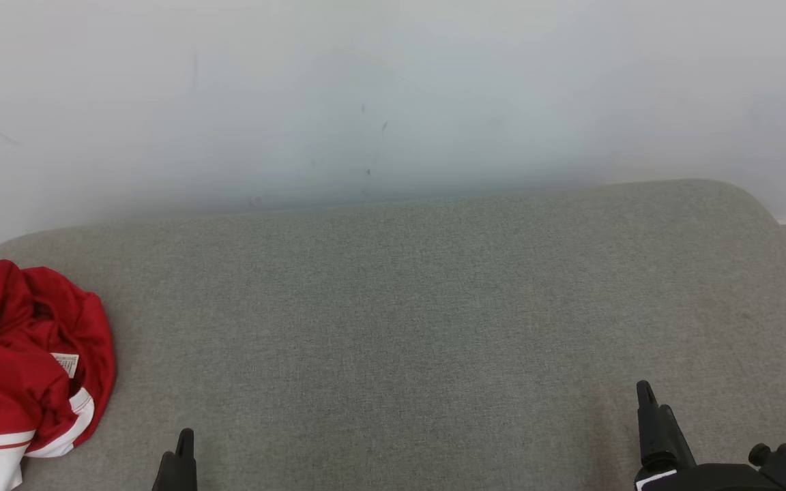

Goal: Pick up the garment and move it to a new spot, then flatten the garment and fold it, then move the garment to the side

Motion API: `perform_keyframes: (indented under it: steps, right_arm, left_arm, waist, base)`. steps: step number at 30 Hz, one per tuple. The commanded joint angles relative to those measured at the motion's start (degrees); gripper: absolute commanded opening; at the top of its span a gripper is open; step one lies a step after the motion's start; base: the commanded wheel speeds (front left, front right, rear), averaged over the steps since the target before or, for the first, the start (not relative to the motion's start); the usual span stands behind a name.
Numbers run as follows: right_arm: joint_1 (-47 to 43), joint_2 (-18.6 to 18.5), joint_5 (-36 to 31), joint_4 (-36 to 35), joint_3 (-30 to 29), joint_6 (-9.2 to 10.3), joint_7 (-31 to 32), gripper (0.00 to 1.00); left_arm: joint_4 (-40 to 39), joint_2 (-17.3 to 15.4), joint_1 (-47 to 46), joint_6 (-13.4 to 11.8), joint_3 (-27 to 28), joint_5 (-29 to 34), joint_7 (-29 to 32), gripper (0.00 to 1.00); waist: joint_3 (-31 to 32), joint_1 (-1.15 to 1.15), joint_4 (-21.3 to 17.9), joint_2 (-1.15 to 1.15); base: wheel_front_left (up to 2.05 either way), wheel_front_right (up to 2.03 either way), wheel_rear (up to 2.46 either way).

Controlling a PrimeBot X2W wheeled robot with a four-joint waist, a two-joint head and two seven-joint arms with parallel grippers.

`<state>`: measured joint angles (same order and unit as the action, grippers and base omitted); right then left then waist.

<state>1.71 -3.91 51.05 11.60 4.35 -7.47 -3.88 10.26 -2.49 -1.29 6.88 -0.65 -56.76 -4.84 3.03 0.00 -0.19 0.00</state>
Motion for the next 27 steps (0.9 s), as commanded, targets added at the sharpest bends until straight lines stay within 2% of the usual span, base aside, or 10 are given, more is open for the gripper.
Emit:
perform_keyframes:
  steps: [1,13,27]
  right_arm:
    - [0.04,-0.62,-2.46,-1.18,0.72,-0.02,-0.63,1.0]
    - [-0.69,-0.63,-12.88,-3.92,2.92,-0.02,-2.85,1.0]
    - [-1.8,-0.75,-21.4,-5.63,5.2,-0.02,-4.95,1.0]
  left_arm:
    - [-1.28,-0.27,-0.11,-0.33,-0.27,2.45,-0.65,1.0]
    - [-4.83,-0.33,0.8,-3.07,-1.39,13.87,-2.63,1.0]
    - [-6.23,-0.39,1.4,-5.31,-2.83,22.43,-4.53,1.0]
  waist:
    - [0.1,0.0,-0.01,0.0]
    - [0.79,0.0,-0.12,0.0]
    - [1.56,0.0,-0.12,0.0]
  base:
    - [0.0,0.0,0.0]
    - [0.0,0.0,0.0]
    - [0.0,0.0,0.0]
